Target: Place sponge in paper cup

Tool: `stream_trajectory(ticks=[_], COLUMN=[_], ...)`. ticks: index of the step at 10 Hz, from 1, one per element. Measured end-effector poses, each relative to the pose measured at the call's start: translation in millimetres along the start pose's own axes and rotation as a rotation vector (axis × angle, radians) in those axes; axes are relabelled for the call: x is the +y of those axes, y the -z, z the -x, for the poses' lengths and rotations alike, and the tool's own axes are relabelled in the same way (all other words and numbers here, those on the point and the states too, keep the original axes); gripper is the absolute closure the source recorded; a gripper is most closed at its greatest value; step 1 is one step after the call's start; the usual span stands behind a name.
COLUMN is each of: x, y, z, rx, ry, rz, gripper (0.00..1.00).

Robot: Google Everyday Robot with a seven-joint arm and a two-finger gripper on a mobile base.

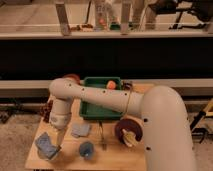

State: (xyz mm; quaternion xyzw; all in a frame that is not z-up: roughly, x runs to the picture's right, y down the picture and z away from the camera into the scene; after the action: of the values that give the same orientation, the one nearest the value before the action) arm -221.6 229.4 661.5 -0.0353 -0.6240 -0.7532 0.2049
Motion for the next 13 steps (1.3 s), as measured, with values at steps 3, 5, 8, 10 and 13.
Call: stream_trajectory(ticks=[3, 5, 8, 10, 13], x=[-1.0, 0.2, 0.6, 0.1, 0.2], y=[-3.5, -5.8, -8.6, -9.7, -6.0], z=[-4.2, -6.7, -9.4, -10.9, -9.3], rx=[-0.034, -0.054, -0.081, -0.091, -0.086], ry=[0.007, 0.012, 0.032, 0.038, 0.033], rz=[-0.015, -0.016, -0.012, -0.008, 0.019], gripper=[0.76, 0.57, 0.28, 0.20, 0.20])
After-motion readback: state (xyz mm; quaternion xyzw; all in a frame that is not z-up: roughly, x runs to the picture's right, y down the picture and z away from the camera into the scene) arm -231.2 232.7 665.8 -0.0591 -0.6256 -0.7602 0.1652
